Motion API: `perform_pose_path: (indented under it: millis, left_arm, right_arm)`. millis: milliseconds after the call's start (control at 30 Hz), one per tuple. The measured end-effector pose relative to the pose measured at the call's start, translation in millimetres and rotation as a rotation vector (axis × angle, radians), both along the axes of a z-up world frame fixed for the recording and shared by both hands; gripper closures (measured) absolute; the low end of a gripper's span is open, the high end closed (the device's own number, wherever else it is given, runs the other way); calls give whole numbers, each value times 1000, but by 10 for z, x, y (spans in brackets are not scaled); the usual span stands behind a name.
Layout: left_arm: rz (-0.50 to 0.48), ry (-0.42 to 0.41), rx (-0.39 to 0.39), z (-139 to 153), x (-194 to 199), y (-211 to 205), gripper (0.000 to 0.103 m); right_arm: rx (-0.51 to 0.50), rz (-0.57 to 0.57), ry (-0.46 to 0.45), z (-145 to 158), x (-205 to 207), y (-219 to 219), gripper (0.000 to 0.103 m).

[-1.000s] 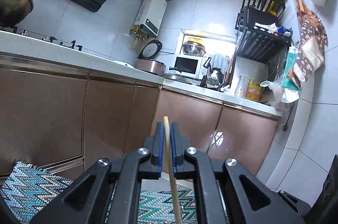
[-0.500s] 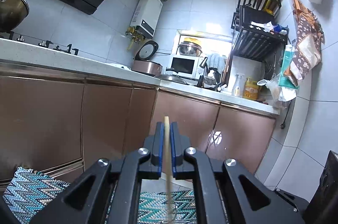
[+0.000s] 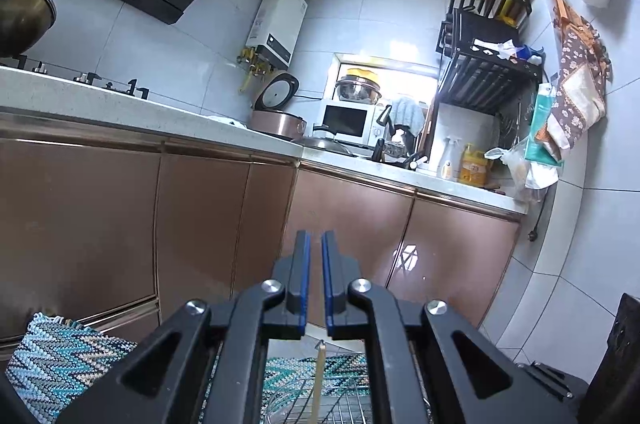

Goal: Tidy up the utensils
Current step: 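Lift the spoon and chopstick and drop both into the clear utensil holder, then grasp another white spoon with the right tool while the left tool grasps a chopstick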

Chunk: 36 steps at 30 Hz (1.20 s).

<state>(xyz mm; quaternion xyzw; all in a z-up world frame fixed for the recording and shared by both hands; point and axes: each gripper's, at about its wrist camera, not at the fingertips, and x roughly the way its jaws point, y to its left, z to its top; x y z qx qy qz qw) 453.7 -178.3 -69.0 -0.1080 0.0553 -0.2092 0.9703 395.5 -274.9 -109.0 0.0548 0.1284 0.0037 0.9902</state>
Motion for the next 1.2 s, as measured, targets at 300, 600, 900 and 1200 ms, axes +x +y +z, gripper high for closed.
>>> perform_pose_path:
  millis: [300,600,900,1200]
  left_arm:
    - [15,-5,13,130,-251,258,98]
    - [90,20,94,402,-802,896,96]
    - [158,163,209,426,-1368,1582,96]
    - [59,460,225,73,-1469,1929,96]
  right_arm:
    - [-4,-15,2,69,-226,-22,68]
    - [1,-8,26,302,-782,58,61]
    - [27,36,68,538,-1311,192,61]
    - [54,139,144,629,-1507,487,61]
